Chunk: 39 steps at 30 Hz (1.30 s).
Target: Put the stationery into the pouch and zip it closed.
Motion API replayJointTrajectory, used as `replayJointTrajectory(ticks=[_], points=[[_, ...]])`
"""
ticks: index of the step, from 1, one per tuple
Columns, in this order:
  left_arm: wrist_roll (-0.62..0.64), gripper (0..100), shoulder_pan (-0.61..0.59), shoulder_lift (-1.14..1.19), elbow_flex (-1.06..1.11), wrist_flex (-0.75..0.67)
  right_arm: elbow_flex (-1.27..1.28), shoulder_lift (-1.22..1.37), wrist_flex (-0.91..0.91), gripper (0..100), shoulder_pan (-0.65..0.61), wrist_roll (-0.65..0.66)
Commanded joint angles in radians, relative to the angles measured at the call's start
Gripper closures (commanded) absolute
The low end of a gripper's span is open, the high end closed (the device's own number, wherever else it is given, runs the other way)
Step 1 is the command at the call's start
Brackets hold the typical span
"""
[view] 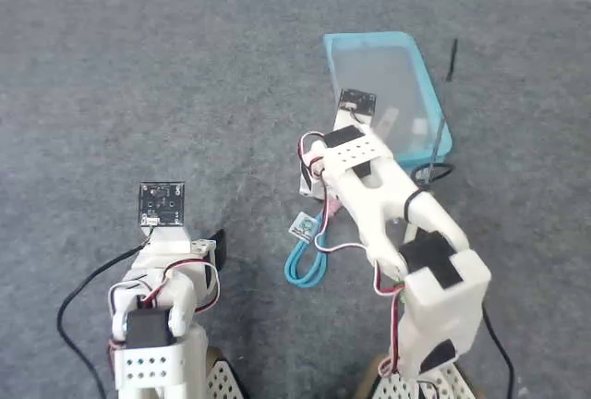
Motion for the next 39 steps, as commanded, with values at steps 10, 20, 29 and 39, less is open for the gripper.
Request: replayJointTrajectory(ticks=[10, 20, 29, 39], points=[[0.006, 78, -0.008, 0.003, -0.005, -0.035, -0.127, 0.015, 0.068, 92.9, -0.001, 0.101], [0.006, 78, -0.015, 0.002, -0.005, -0.04, -0.144, 0.005, 0.125, 99.1, 0.021, 0.388], [-0.192, 78, -0.278, 0.002, -0.005, -0.318, -0.259, -0.12, 0.28, 99.1, 0.041, 0.81], [-0.417, 78, -0.302, 0.009, -0.038, -0.325, -0.315, -0.418, 0.496, 99.2, -0.102, 0.954]])
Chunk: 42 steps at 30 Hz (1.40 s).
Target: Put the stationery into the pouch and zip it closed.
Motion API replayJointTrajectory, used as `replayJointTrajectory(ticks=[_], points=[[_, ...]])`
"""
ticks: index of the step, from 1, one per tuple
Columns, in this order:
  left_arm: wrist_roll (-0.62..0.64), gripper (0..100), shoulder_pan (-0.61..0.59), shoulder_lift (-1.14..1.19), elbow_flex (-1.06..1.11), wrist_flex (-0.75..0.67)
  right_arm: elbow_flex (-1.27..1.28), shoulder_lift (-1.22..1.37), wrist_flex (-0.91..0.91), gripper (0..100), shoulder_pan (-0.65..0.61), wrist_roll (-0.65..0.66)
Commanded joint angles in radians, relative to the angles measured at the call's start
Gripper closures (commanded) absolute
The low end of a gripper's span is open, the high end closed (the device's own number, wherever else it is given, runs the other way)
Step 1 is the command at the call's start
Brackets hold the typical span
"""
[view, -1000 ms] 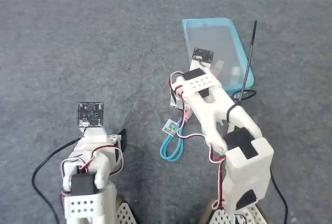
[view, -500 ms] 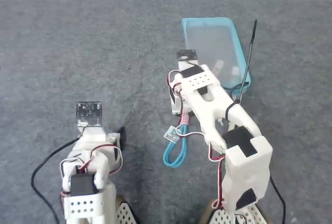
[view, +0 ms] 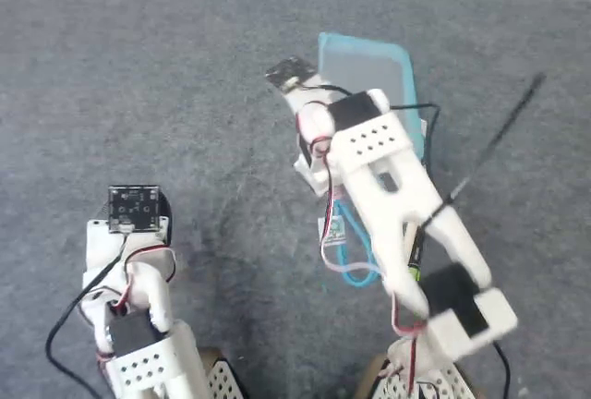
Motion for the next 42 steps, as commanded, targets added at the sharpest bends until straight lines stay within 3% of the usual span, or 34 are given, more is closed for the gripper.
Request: replayJointTrajectory(ticks=[1, 8, 11, 17, 21, 29, 34, 37, 42], points=[[-0.051, 78, 0.006, 0.009, -0.056, 0.055, -0.061, -0.136, 0.073, 99.2, -0.065, 0.029], [-0.081, 72, 0.199, 0.018, -0.28, 0.287, -0.041, -0.197, 0.097, 99.2, -0.065, 0.114], [-0.072, 72, 0.255, 0.117, -0.355, 0.307, 0.002, -0.229, 0.073, 99.2, -0.051, 0.144], [0.046, 71, 0.381, 0.516, -0.615, 0.296, 0.227, -0.444, -0.26, 99.2, -0.001, 0.101], [0.115, 71, 0.454, 0.637, -0.76, 0.298, 0.456, -0.636, -0.403, 99.2, -0.004, 0.087], [0.215, 67, 0.712, 0.565, -0.691, 0.212, 0.741, -0.88, -0.464, 99.2, -0.021, 0.094], [0.258, 67, 0.717, 0.574, -0.585, 0.069, 0.75, -0.911, -0.429, 99.2, -0.03, 0.094], [0.273, 67, 0.715, 0.595, -0.533, -0.015, 0.749, -0.914, -0.383, 99.2, -0.097, 0.095], [0.278, 67, 0.715, 0.629, -0.526, -0.037, 0.749, -0.911, -0.363, 99.2, -0.143, 0.095]])
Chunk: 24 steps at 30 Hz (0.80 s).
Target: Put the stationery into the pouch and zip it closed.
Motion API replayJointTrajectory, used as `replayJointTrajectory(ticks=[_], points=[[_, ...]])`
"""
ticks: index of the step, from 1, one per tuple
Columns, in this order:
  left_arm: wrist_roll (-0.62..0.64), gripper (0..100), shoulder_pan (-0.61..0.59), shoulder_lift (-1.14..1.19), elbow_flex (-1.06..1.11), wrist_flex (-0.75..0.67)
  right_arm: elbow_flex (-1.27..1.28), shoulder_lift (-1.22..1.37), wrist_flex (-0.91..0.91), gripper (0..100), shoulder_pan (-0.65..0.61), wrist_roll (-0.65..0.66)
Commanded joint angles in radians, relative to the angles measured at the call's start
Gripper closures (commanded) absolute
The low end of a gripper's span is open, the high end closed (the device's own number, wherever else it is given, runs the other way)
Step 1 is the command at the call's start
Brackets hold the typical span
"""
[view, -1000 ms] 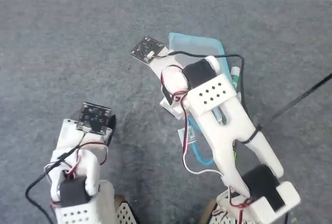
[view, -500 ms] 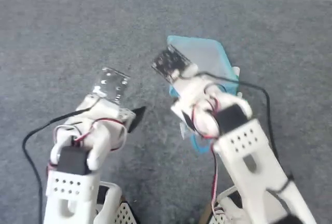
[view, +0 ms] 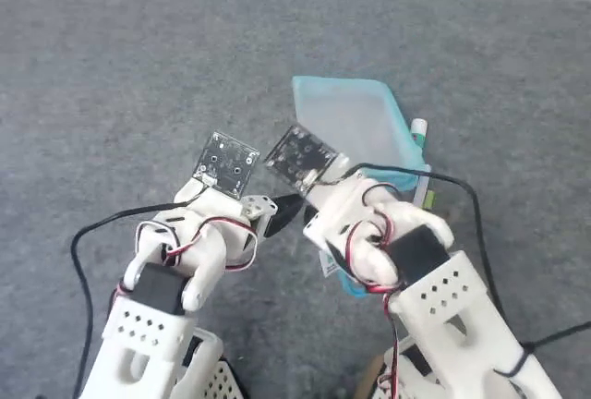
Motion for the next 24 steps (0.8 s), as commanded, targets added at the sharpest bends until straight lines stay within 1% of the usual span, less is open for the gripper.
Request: replayJointTrajectory(ticks=[1, 7, 14, 17, 20, 24], points=[[0.017, 67, 0.008, 0.02, -0.013, -0.049, -0.014, -0.038, 0.01, 99.2, -0.025, -0.008], [0.012, 67, 0.008, 0.025, 0.039, -0.109, -0.029, -0.045, 0.047, 99.2, -0.027, -0.009], [0.015, 69, 0.008, 0.025, 0.048, -0.114, -0.146, -0.039, 0.137, 99.2, -0.03, -0.017], [0.015, 69, 0.008, 0.026, 0.059, -0.124, -0.187, -0.045, 0.194, 99.2, -0.051, -0.017], [0.017, 69, 0.006, 0.026, 0.064, -0.141, -0.192, -0.045, 0.209, 99.2, -0.073, -0.017], [0.017, 69, -0.071, 0.026, 0.064, -0.166, -0.192, -0.047, 0.24, 99.2, -0.081, -0.006]])
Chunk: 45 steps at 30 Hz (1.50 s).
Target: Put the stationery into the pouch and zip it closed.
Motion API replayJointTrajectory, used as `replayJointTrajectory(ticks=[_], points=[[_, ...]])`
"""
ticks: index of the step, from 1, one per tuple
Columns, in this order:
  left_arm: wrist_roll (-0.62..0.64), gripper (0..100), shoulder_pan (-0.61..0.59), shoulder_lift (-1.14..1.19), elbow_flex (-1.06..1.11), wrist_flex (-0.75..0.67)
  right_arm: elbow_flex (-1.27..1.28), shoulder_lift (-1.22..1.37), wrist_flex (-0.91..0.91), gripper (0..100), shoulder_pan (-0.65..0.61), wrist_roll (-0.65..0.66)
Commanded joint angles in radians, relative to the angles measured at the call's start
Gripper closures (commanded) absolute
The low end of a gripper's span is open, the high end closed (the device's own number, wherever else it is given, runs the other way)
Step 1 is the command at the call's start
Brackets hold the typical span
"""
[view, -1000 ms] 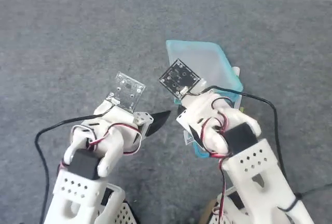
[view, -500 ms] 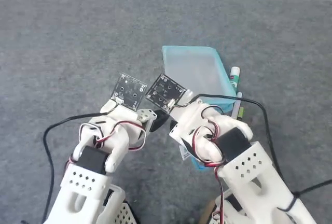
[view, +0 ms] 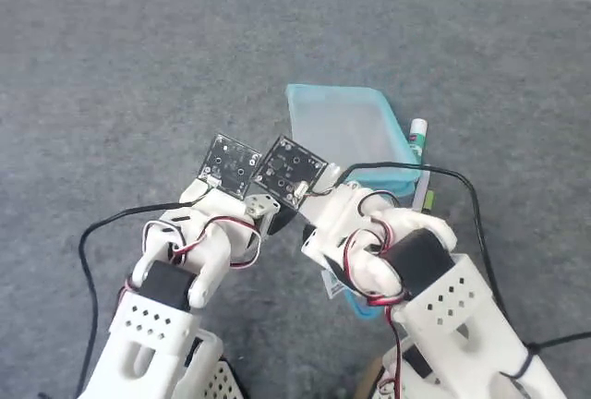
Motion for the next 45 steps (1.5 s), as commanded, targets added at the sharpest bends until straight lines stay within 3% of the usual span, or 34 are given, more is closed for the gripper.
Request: replayJointTrajectory(ticks=[1, 8, 17, 28, 31, 37, 45], points=[[0.015, 69, -0.077, 0.006, -0.01, -0.048, -0.068, -0.047, 0.042, 99.2, -0.008, 0.006], [0.044, 69, -0.112, 0.008, -0.01, -0.063, -0.064, -0.058, 0.122, 99.2, 0.076, 0.083], [0.048, 69, -0.114, 0.006, 0.004, -0.072, 0.077, -0.232, 0.117, 99.2, 0.252, 0.127], [0.046, 69, -0.161, 0.006, 0.005, -0.072, 0.11, -0.251, 0.094, 99.2, 0.444, 0.17], [0.044, 69, -0.146, 0.005, 0.013, -0.068, 0.107, -0.249, 0.088, 99.2, 0.432, 0.16], [0.015, 68, 0.003, -0.005, -0.001, 0.034, 0.0, -0.157, 0.082, 99.2, 0.309, 0.089], [0.015, 62, 0.011, -0.005, -0.041, 0.071, -0.278, 0.094, 0.15, 99.2, 0.166, 0.035]])
